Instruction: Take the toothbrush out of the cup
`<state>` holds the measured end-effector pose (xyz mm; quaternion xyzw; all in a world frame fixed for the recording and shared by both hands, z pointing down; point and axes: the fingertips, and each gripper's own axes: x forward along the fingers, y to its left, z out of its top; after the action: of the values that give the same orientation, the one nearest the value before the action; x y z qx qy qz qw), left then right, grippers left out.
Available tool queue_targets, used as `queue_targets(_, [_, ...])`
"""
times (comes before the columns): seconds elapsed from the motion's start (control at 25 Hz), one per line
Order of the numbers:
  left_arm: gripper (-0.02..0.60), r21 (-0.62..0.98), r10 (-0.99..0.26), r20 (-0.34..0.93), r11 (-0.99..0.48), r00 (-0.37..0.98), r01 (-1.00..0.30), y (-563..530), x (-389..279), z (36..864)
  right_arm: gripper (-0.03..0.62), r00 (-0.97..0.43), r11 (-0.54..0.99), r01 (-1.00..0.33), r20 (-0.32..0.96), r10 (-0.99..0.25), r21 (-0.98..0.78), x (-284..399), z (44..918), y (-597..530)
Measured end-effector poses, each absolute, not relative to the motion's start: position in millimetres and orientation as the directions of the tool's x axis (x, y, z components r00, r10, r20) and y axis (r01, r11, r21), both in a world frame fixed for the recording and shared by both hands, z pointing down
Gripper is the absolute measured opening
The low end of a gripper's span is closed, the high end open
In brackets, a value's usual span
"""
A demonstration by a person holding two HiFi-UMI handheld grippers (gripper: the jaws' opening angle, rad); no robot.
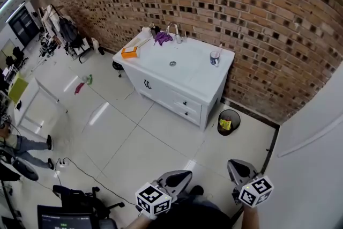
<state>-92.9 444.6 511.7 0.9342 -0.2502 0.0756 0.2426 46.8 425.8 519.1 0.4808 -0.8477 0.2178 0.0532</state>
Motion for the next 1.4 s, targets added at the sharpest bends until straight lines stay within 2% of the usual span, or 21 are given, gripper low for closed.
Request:
queue_targets(0.28, [-0.002,0.422,-0.423,0.264,-0.758,0.867,-0.498,436,-85,515,-0.014,-0.558,0.462,-0.821,0.301,-0.773,-0.335,40,521,428])
queue_targets(0.68, [-0.002,0.438,-0.398,0.265,-0.762,0.878,-0.478,395,-81,524,-0.012,-0.515,0.405,-0.844,0.322,-0.794,-0.351,51,525,409])
queue_targets(1.4, [-0.002,0.459,-0.381,0.250,-0.763,0.890,-0.456,251,-85,517,-0.014,-0.529,0.429,-0.843,0.357,-0.770,-0.324,30,511,266])
